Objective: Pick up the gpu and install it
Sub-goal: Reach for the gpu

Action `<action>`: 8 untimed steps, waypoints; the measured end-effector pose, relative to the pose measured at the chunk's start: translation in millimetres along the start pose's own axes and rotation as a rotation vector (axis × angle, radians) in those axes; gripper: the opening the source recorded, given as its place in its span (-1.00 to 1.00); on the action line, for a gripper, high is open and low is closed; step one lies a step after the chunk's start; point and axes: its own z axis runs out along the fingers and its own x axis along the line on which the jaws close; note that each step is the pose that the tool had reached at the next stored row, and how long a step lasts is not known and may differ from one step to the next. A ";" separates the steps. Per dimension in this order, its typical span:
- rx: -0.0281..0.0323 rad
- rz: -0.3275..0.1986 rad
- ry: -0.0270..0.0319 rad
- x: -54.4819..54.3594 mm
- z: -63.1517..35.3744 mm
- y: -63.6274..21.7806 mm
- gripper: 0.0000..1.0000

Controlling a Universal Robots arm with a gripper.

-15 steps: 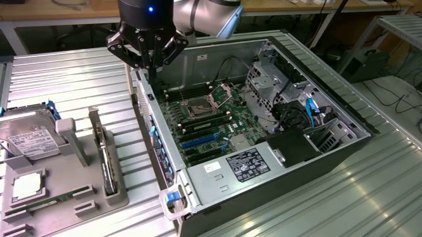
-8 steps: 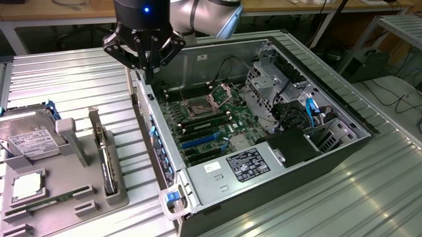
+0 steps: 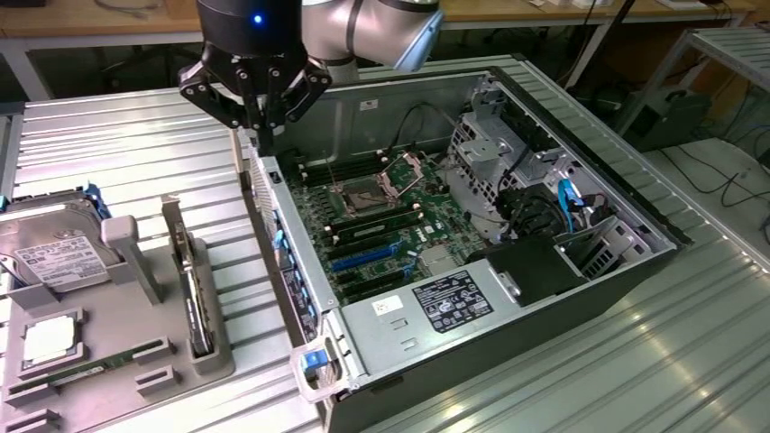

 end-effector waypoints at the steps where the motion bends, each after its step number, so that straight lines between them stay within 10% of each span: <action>1: 0.0000 0.000 0.0001 1.0 0.0 -0.3 -0.79; 8: 0.0000 0.000 0.0007 7.4 -0.2 -2.5 -0.79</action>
